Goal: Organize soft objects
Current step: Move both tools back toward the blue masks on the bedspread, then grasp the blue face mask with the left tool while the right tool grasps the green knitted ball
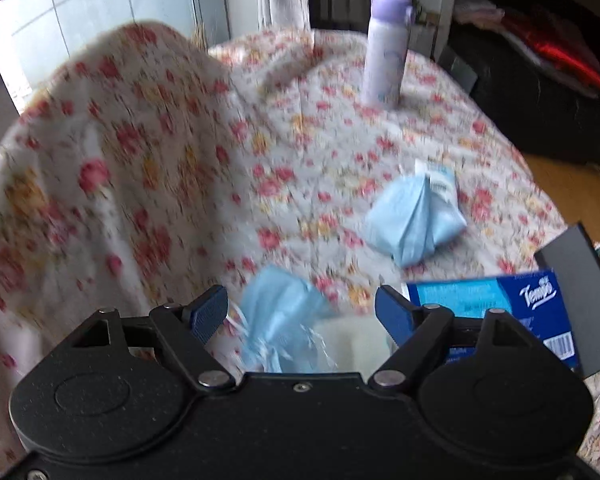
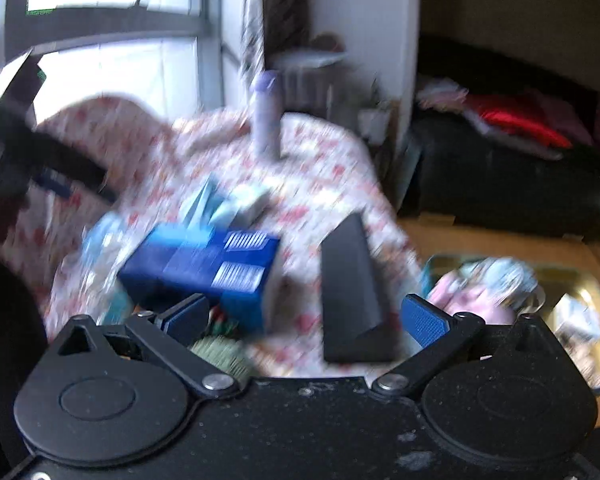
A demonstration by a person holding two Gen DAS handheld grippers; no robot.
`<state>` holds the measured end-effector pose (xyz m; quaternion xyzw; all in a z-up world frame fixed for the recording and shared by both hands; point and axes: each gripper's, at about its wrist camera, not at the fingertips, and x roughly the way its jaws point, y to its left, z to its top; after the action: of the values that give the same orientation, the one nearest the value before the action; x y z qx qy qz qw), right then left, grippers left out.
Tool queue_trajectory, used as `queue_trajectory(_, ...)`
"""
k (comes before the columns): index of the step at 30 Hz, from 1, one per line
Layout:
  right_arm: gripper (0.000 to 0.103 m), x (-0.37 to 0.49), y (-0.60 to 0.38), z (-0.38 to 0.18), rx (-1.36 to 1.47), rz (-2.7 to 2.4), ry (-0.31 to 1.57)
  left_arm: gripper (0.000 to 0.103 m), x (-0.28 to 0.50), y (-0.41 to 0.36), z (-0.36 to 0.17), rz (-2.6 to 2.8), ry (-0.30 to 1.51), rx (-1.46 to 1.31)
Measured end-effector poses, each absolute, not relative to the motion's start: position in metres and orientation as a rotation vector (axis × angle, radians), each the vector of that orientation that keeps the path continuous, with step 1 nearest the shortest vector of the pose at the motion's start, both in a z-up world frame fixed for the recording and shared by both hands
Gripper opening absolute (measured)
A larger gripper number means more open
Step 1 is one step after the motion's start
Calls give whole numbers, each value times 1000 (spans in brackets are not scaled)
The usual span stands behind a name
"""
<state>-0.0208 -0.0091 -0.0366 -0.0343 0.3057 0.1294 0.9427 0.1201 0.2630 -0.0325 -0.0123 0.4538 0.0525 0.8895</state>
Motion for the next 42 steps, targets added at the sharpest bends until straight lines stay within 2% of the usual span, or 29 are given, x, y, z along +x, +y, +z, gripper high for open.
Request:
queue_trajectory(7,103,-19,10,-66,-62,285,768,78,120,259,-37,62,928,-43)
queue_trajectory(18,101,-8,36,-87,-86,313,839,78,123,254,-43,18,930,-57)
queue_trajectory(25,96,-9,49,-93,-119,332,843,77,129,263,-49,29,970,-140)
queue_trajectory(28,90,-9,53,-98,-148,322,850,77,131,268,-51,40,987,-187)
queue_trajectory(31,80,-9,54,-102,-155,312,857,77,134,272,-55,54,1010,-230)
queue_trajectory(33,65,-7,50,-104,-143,306,871,77,136,271,-58,57,1025,-242)
queue_trajectory(34,62,-6,48,-105,-130,312,883,77,137,271,-59,59,1030,-241)
queue_trajectory(42,62,-12,22,-96,-26,328,888,77,139,270,-60,69,1034,-255)
